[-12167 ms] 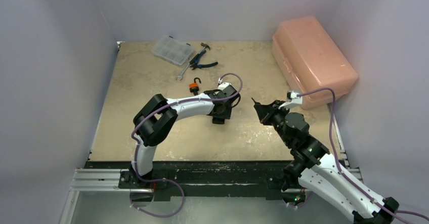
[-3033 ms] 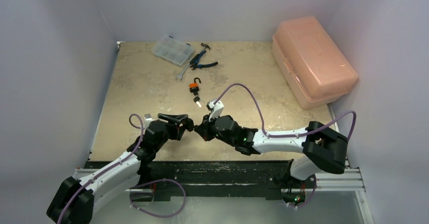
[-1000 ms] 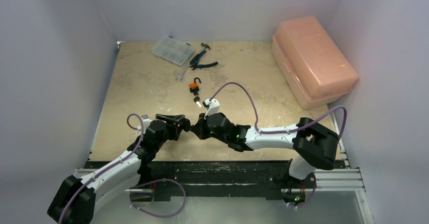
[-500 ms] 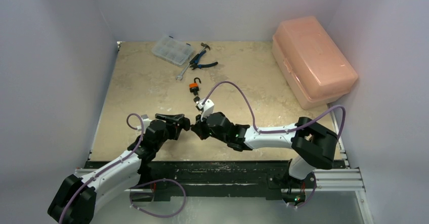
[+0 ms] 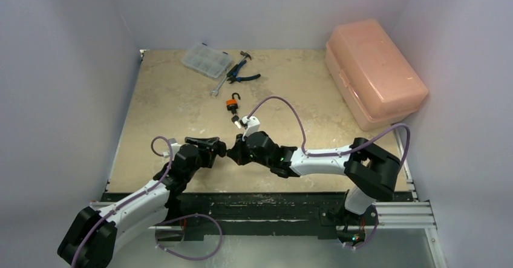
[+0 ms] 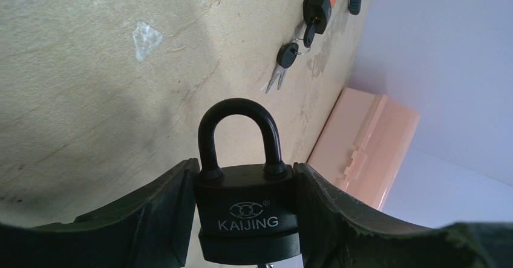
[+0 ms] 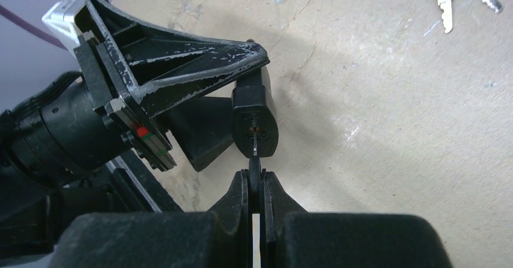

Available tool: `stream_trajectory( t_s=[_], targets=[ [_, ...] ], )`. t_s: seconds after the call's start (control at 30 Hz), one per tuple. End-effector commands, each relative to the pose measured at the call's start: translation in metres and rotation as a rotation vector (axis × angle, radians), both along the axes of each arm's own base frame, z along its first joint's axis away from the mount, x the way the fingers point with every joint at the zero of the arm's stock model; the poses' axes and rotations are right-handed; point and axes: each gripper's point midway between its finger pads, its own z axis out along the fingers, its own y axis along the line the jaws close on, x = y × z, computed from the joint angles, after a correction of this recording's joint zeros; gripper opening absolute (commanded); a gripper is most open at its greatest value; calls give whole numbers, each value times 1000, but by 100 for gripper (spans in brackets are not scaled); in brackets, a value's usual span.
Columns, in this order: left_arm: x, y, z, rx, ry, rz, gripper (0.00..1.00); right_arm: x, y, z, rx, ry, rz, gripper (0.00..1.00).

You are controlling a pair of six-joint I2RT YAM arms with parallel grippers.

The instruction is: Unlock with the key

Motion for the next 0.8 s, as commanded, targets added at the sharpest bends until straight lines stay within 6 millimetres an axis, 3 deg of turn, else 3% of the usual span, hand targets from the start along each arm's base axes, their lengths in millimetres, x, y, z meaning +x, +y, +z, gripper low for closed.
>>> stream_trajectory(
  t_s=[0.0,0.13,0.23,0.47,0.77],
  targets=[
    [2,-41,70,-204,-195,-159,0,6,18,13,134,118,-74,0],
    [1,-41,70,-211,-196,-157,0,4,20,9,179,172,-90,0],
    [0,-42,70,-227,-190,-159,0,3,22,21,255,140,-56,0],
    [-1,-45,77,-291,-186,-158,0,30,-5,5,145,-72,-153,0],
    [2,-45,83,-326,-183,-143,0,28,-7,11,201,-106,-152,0]
  ],
)
